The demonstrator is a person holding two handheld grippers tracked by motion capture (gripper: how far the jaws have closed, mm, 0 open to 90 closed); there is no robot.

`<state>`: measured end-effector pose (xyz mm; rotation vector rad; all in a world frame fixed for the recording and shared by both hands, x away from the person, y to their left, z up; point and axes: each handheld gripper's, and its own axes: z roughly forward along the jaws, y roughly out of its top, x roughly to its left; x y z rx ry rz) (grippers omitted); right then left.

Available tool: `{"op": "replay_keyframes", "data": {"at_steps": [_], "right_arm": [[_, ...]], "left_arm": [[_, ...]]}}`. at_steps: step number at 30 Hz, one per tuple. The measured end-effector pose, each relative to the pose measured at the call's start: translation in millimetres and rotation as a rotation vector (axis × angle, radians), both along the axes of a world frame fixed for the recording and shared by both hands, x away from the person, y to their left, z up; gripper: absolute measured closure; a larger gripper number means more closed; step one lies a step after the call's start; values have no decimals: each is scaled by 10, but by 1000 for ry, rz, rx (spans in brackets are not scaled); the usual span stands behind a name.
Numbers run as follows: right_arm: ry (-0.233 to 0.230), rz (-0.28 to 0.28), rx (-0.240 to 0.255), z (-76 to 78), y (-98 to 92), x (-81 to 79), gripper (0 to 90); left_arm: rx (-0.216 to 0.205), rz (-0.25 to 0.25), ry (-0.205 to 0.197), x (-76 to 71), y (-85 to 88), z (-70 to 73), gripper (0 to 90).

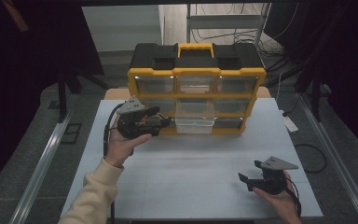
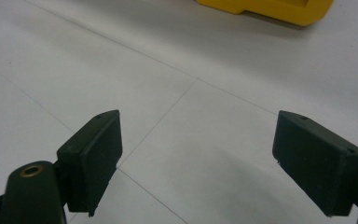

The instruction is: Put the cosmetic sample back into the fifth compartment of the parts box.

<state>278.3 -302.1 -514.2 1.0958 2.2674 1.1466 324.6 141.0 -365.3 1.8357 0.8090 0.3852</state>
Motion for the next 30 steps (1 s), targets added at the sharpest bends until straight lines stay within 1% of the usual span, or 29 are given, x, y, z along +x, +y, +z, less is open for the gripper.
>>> {"op": "replay_keyframes", "data": {"at_steps": [8, 10, 14, 22, 25, 30], "right_arm": [[1, -2, 2, 2, 0, 0, 161], [1, -1, 4, 0, -2, 2, 161], [0, -3, 2, 1, -4, 0, 161], [0, -1, 6, 0, -7, 1, 161], [-3, -3, 0, 0, -7, 1, 161], [2, 0, 8, -1, -12, 4, 161]], "left_arm": [[2, 6, -9, 30, -10, 60, 397], [6, 2, -12, 45, -45, 73, 397], [-1, -10, -19, 53, -74, 96, 397], [16, -19, -16, 111, -179, 94, 397], [13, -21, -15, 128, -199, 98, 397], [13, -23, -14, 173, -247, 113, 397]]}}
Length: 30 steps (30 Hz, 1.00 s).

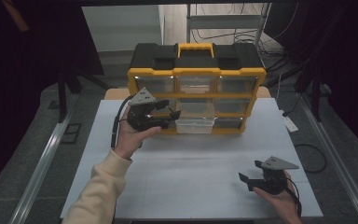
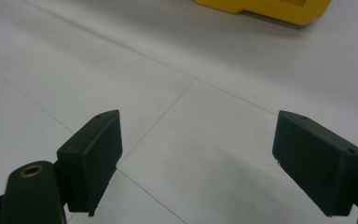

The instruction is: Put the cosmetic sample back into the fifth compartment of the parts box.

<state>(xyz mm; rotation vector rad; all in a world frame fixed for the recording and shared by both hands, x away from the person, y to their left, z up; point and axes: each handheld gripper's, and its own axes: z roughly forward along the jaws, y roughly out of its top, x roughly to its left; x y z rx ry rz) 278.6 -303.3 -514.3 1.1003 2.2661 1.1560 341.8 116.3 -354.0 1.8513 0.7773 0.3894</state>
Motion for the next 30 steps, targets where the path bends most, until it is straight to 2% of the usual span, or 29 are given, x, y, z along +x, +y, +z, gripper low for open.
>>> {"op": "replay_keyframes", "data": {"at_steps": [18, 30], "right_arm": [[-1, 1, -2, 1, -6, 0, 161], [0, 0, -2, -1, -6, 2, 161]], "left_arm": [[18, -25, 6, 122, -234, 4, 397], [22, -25, 12, 241, -398, 25, 397]]}}
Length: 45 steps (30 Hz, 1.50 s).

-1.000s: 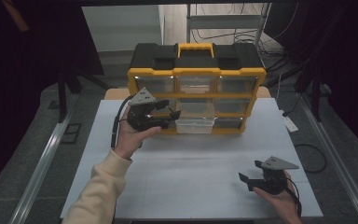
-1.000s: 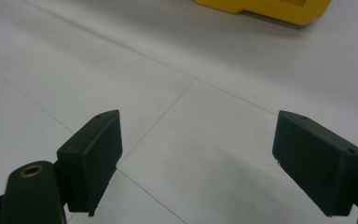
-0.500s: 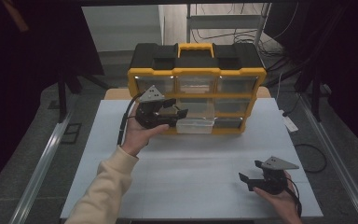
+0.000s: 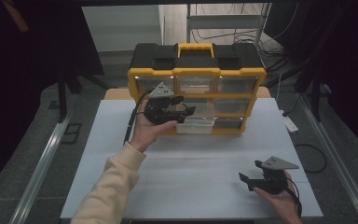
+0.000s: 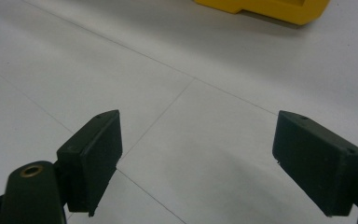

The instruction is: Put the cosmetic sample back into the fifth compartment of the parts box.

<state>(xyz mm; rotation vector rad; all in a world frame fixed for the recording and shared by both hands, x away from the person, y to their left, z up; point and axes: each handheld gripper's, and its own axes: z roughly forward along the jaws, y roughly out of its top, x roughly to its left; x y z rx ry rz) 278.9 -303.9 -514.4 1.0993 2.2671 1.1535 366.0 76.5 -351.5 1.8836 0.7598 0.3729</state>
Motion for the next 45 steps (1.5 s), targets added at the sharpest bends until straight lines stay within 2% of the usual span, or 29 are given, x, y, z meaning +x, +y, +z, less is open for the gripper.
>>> {"op": "replay_keyframes", "data": {"at_steps": [10, 14, 27, 34, 36, 38, 42, 45], "right_arm": [[0, -2, -2, -2, -4, -1, 161], [2, -2, 0, -3, -3, -2, 161], [0, -3, -2, -3, -5, -2, 160], [3, -3, 0, -4, -4, -3, 160], [3, -4, 0, -4, -4, -2, 160], [1, -5, 0, -3, -6, -2, 160], [4, -5, 1, -4, -6, -3, 160], [6, -4, 1, -4, -3, -5, 160]], "left_arm": [[21, 12, 14, 137, -116, -32, 397], [49, 23, 20, 185, -150, -85, 397], [75, 10, 26, 190, -209, -142, 397], [68, 8, 20, 189, -209, -146, 393], [34, 0, 2, 180, -188, -129, 344], [6, -14, 12, 180, -166, -116, 272], [-6, -14, 30, 167, -135, -112, 169], [-16, -19, 32, 138, -103, -113, 139]]}}
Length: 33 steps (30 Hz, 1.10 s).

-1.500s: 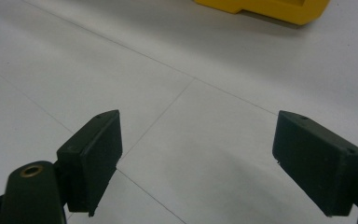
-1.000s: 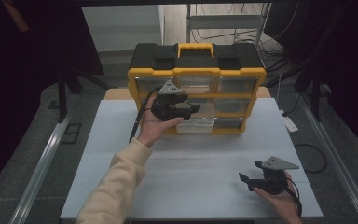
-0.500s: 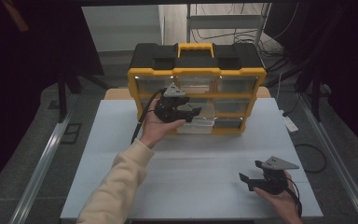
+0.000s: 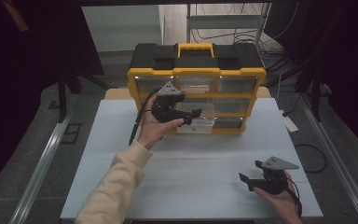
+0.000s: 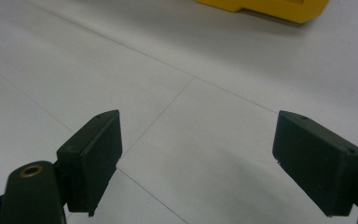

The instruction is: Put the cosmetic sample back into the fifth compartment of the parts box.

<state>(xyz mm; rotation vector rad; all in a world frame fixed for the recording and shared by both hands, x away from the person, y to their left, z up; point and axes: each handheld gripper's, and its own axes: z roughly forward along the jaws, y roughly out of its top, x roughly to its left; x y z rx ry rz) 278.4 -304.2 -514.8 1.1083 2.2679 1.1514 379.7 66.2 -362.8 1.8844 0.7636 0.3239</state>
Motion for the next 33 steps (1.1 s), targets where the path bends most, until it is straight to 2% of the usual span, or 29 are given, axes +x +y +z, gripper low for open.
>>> {"op": "replay_keyframes", "data": {"at_steps": [5, 7, 10, 19, 31, 33], "right_arm": [[-1, -2, 2, -2, -5, 7, 160], [0, 0, 3, -7, -10, 17, 160], [-1, 2, 3, -10, -10, 20, 160], [-9, -7, 11, 3, -39, 8, 161], [-9, 1, 9, 7, -16, 8, 161], [-4, 5, 22, 12, -21, 0, 161]], "left_arm": [[1, 0, -4, -72, 52, 4, 124], [12, 3, -24, -156, 108, 19, 121], [11, -7, -33, -231, 166, 30, 123], [22, -10, -45, -360, 251, 28, 128], [49, 4, -43, -574, 415, -76, 133], [57, 12, -45, -632, 466, -115, 134]]}}
